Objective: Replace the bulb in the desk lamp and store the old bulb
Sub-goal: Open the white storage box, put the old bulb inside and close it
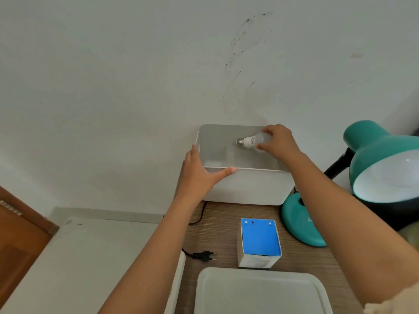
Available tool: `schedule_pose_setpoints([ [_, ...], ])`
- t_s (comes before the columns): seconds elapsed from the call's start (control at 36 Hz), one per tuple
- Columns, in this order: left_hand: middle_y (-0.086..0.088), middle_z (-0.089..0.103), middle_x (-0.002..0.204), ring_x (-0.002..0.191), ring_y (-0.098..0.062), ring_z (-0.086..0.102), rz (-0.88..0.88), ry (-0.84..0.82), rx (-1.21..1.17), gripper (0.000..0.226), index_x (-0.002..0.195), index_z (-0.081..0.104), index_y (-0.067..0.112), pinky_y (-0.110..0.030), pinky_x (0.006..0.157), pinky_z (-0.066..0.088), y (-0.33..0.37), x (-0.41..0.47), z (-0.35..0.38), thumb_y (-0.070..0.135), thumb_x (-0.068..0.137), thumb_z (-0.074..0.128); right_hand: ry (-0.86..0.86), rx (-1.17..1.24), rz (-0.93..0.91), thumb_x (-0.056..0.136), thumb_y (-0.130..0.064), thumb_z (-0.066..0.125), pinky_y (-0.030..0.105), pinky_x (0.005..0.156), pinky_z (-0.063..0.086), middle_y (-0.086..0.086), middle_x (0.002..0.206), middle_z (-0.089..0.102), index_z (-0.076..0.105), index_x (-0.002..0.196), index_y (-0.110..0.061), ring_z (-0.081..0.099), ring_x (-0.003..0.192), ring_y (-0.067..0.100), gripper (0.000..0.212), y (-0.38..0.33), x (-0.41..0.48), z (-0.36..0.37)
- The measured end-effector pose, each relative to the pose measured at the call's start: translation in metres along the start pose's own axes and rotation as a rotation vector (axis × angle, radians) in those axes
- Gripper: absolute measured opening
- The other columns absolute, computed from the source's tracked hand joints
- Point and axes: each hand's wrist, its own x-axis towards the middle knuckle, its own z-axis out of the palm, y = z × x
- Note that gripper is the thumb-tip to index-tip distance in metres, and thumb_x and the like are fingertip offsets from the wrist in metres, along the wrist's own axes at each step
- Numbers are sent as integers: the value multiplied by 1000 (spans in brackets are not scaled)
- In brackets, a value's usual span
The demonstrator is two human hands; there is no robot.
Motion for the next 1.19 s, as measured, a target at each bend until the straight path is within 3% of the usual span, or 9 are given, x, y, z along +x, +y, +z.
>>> schedule_pose_setpoints([
  [0.28,-8,7,157,145,-22,12,8,-55,83,114,150,0,8,-36,114,20,20,-13,-26,62,73,66,42,115,53,85,-13,59,30,95,41,15,131,54,51,129,-4,52,119,27,46,-12,-51,-32],
  [0.39,-10,37,141,129,-25,38,89,30,171,73,138,35,7,-35,100,38,26,-38,-40,54,86,55,38,79,72,88,-15,54,29,87,41,15,135,51,47,132,-5,52,118,29,46,-13,-91,-51],
  [0.47,-10,43,132,122,-25,44,132,52,243,54,129,43,5,-27,87,35,25,-74,-40,45,93,49,32,33,25,88,-15,54,32,93,41,19,133,52,50,130,-2,51,120,31,44,-16,-134,-60],
  [0.61,-12,43,135,123,-26,42,110,27,324,53,129,42,2,-31,91,36,-2,-156,-19,42,95,46,11,24,-2,88,-18,54,37,102,37,17,132,54,51,130,-4,49,122,30,44,-6,-225,-53],
  [0.75,-9,41,140,129,-23,38,16,-66,334,58,135,37,9,-35,98,38,-51,-226,13,47,92,48,-85,-9,189,90,-16,52,40,90,44,23,120,57,54,114,6,53,110,34,32,37,-312,-34],
  [0.89,-12,25,152,140,-25,25,-37,-65,421,74,146,20,7,-39,113,28,-77,-268,29,47,91,48,-223,-155,317,95,-33,44,39,101,40,13,139,45,37,136,-8,45,125,28,49,79,-365,-11],
  [1.06,-12,7,159,146,-22,6,-103,-67,428,77,149,6,3,-34,118,10,-91,-286,41,48,96,37,-140,-83,293,98,-33,36,37,117,16,11,157,16,15,147,-7,17,145,26,59,91,-397,17],
  [1.11,-12,5,159,147,-22,3,-108,-47,420,74,149,5,2,-34,119,6,-91,-287,48,45,97,35,-80,-47,269,99,-29,36,34,118,9,13,157,16,15,147,-5,14,146,26,58,90,-402,24],
  [1.19,-13,6,159,147,-24,3,-106,-20,385,68,149,6,1,-34,118,6,-86,-289,56,38,99,35,-16,-27,259,98,-26,39,38,120,14,16,155,23,20,145,-2,19,144,28,56,87,-406,34],
])
